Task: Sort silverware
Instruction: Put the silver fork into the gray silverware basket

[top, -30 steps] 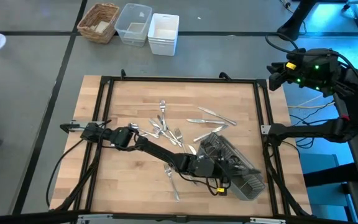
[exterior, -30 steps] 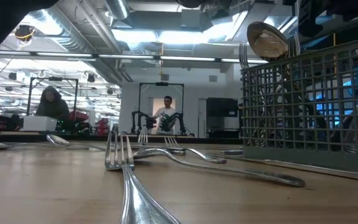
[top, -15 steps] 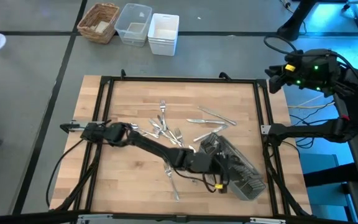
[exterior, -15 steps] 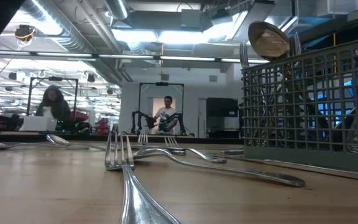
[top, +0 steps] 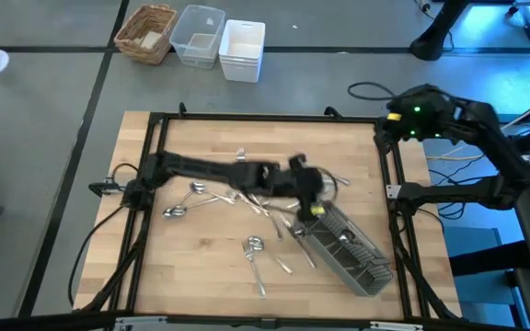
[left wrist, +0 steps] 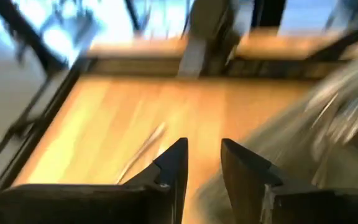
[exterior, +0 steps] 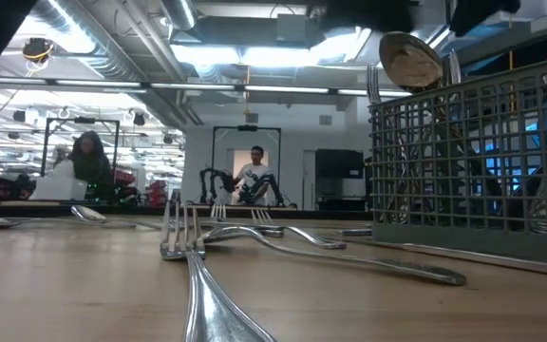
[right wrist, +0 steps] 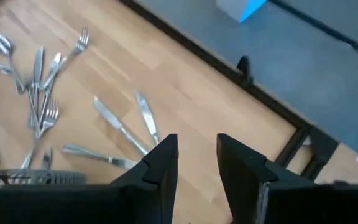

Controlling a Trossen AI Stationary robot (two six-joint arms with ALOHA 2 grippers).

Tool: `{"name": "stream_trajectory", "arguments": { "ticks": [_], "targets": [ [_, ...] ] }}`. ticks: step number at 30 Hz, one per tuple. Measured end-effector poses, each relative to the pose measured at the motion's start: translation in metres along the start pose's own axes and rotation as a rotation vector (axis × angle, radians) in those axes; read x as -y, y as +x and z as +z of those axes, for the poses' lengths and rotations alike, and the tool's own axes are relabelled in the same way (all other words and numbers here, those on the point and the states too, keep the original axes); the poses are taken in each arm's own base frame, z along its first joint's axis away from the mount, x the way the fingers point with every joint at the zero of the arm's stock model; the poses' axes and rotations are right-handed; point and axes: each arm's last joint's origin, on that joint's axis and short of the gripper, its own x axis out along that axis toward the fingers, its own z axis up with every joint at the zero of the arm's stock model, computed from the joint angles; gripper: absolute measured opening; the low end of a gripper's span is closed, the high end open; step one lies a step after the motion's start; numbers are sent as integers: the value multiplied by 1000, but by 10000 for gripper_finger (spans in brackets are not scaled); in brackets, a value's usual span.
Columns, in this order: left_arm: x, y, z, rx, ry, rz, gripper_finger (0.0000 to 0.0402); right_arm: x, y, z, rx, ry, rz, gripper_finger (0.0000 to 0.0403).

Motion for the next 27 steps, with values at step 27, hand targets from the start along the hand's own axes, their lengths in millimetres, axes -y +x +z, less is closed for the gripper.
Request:
{"name": "stream_trajectory", "arguments": {
  "ticks": [27],
  "targets": [
    [-204, -2, -179, -928, -738, 132, 35, -28, 123, 10, -160, -44, 100, 112]
  ]
}}
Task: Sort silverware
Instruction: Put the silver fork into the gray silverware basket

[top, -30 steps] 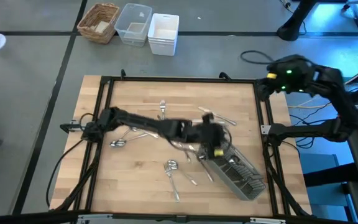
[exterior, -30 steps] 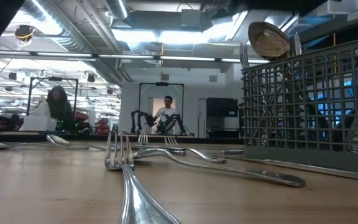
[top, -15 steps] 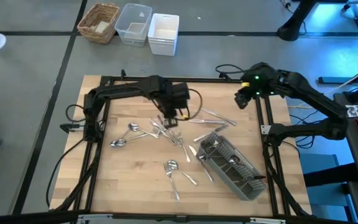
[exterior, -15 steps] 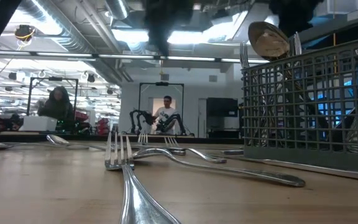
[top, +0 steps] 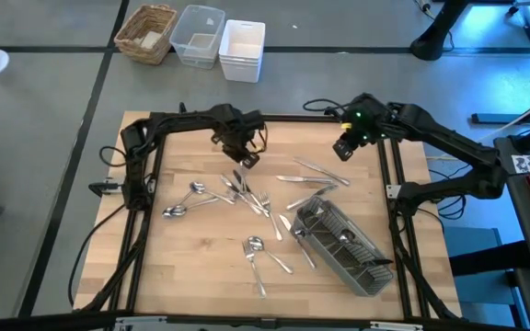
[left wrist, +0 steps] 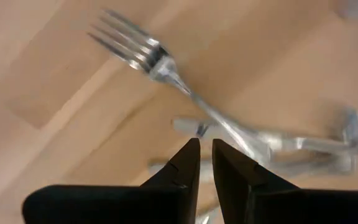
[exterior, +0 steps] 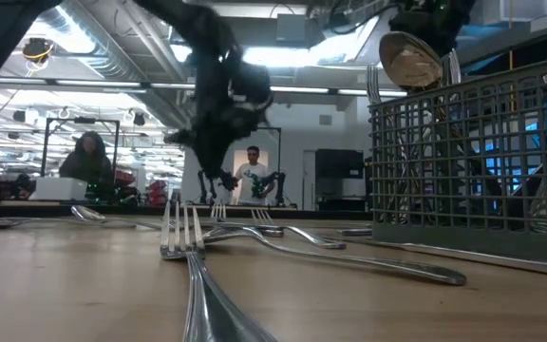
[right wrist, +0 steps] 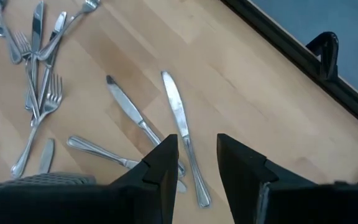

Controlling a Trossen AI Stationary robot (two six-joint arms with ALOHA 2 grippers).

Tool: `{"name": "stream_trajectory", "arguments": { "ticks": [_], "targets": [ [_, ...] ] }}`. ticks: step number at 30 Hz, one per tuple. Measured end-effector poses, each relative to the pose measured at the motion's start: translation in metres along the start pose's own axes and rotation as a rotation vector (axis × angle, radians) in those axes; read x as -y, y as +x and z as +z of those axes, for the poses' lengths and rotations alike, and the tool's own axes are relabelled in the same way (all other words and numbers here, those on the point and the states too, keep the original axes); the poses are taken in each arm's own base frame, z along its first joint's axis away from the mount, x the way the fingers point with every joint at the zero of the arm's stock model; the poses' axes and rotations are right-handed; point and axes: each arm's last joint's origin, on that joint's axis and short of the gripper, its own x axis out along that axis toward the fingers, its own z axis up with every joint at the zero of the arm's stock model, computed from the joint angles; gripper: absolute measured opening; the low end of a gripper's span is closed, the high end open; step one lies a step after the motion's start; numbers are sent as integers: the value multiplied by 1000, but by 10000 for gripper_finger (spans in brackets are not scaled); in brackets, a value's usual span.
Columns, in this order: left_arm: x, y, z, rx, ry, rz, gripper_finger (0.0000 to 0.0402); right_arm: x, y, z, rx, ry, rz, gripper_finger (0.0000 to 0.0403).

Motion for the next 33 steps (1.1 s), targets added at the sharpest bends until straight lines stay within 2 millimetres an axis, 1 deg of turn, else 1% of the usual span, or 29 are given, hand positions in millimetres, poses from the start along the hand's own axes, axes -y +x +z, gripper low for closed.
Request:
{"name": "stream_trajectory", "arguments": {
  "ticks": [3, 6, 8, 12, 17, 25, 33],
  "targets": [
    [-11, 14, -1, -16, -130, 10, 39, 0, 1, 0, -1, -4, -8, 112],
    [-19, 24, -3, -23, -160, 15, 47, 0, 1, 1, 0, -21, -8, 112],
    [-20, 29, -3, -15, -148, 11, 56, 0, 1, 0, 0, -22, -8, 112],
    [-16, 39, -2, 46, -95, -19, 82, 0, 1, 1, 1, -22, -9, 112],
    [-9, 43, 3, 130, -110, -65, 104, 0, 1, 1, 1, -25, -9, 112],
    [-9, 46, 0, 102, -181, -44, 122, 0, 1, 1, 1, -47, -9, 112],
    [-7, 63, 2, 67, -271, -18, 119, 0, 1, 1, 1, -46, -9, 112]
  ]
}}
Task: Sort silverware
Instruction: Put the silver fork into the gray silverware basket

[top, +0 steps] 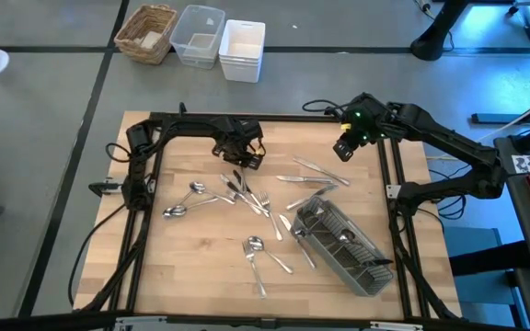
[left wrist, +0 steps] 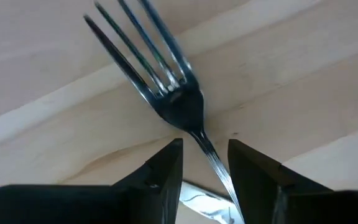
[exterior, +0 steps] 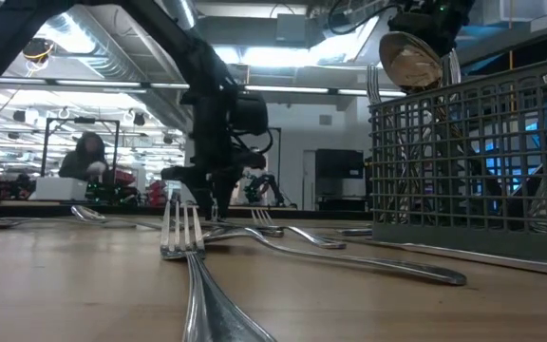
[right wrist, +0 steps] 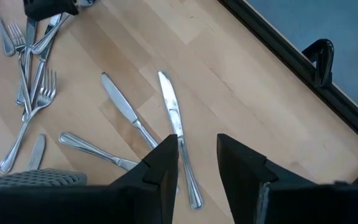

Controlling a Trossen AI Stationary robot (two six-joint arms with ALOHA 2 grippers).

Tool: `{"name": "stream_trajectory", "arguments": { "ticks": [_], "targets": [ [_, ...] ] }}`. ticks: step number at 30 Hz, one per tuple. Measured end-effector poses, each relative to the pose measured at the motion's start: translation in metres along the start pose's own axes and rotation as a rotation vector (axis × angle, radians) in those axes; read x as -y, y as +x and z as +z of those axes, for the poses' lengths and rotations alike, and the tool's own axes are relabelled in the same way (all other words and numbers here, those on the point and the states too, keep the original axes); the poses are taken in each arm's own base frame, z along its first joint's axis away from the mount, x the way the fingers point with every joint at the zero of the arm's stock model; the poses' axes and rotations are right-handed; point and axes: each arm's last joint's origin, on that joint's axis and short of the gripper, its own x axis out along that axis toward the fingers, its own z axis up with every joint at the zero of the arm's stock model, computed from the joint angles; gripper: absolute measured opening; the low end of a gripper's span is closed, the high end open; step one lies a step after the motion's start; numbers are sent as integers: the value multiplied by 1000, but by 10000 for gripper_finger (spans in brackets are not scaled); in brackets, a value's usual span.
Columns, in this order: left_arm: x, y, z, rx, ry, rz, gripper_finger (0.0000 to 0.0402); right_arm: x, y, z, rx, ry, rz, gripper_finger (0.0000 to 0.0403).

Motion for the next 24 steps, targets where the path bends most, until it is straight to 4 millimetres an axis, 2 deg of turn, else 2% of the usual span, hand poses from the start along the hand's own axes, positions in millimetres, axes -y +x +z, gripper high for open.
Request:
{"name": "stream_trajectory", "arguments": {
  "ticks": [7, 14, 24],
  "targets": [
    [5, 7, -1, -3, 8, 1, 102, 0, 0, 0, 1, -1, 0, 112],
    [4, 8, -2, -5, 25, 12, 15, 0, 0, 0, 1, -1, 0, 112],
    [8, 0, 2, 31, 36, -58, 6, 0, 0, 0, -1, -2, 0, 112]
  ]
}}
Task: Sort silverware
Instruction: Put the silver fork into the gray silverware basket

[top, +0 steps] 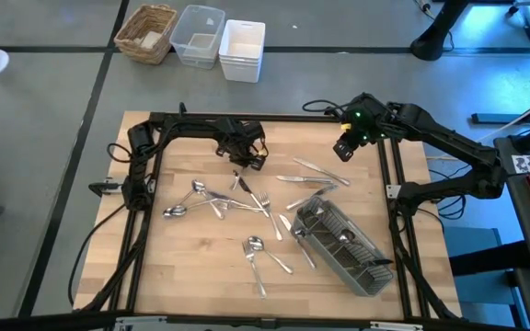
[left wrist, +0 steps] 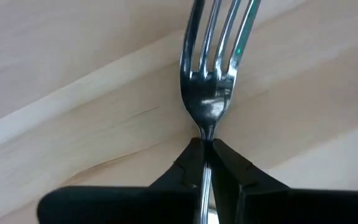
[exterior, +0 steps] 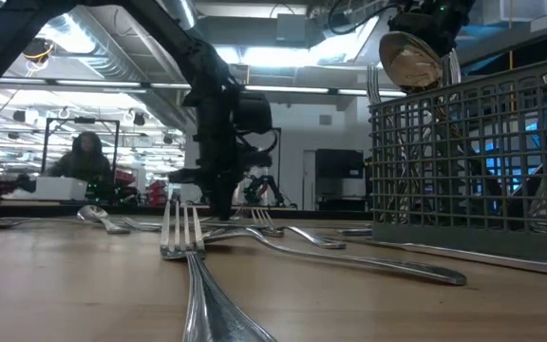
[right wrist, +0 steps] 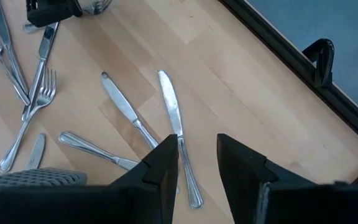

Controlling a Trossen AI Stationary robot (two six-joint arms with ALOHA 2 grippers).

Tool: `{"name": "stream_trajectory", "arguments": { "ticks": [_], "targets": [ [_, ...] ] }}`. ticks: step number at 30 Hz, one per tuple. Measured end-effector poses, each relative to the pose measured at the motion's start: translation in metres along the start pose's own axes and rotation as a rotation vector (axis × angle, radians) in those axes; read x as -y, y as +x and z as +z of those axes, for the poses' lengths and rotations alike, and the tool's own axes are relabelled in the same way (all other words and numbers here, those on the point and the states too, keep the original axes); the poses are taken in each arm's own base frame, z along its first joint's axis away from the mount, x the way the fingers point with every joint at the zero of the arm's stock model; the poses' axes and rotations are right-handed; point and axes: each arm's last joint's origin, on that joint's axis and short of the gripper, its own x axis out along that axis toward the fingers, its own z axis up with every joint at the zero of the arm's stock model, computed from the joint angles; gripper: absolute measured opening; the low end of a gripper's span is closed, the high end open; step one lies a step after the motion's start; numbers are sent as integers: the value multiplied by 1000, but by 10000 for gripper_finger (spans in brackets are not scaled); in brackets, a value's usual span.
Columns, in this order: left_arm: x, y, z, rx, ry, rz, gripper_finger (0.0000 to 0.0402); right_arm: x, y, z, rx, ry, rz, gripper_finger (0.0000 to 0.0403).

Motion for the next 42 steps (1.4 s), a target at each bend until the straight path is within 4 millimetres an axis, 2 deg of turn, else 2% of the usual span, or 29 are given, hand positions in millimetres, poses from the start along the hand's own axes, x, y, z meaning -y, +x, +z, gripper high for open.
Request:
{"name": "stream_trajectory", "arguments": {
  "ticks": [6, 10, 16, 20, 24, 28, 34, 42],
  "targets": [
    [16, -39, 12, 129, 37, -298, 4, 0, 0, 0, -2, 0, 0, 112],
    [33, -80, 13, 286, 114, -518, 3, 0, 0, 0, -2, 0, -1, 112],
    [86, -133, -13, 563, 347, -847, 4, 0, 0, 0, -2, 0, -1, 112],
    [125, -154, -44, 822, 535, -966, 4, 0, 0, 0, -2, -1, -1, 112],
    [155, -152, -76, 990, 653, -951, 4, 0, 0, 0, -2, -1, -2, 112],
    [172, -141, -100, 1017, 700, -903, 5, 0, 0, 0, -3, -2, -1, 112],
    [186, -115, -117, 938, 705, -902, 5, 0, 0, 0, -3, -8, 0, 112],
    [194, -87, -124, 940, 805, -812, 6, 0, 0, 0, -2, -7, 1, 112]
  ]
}}
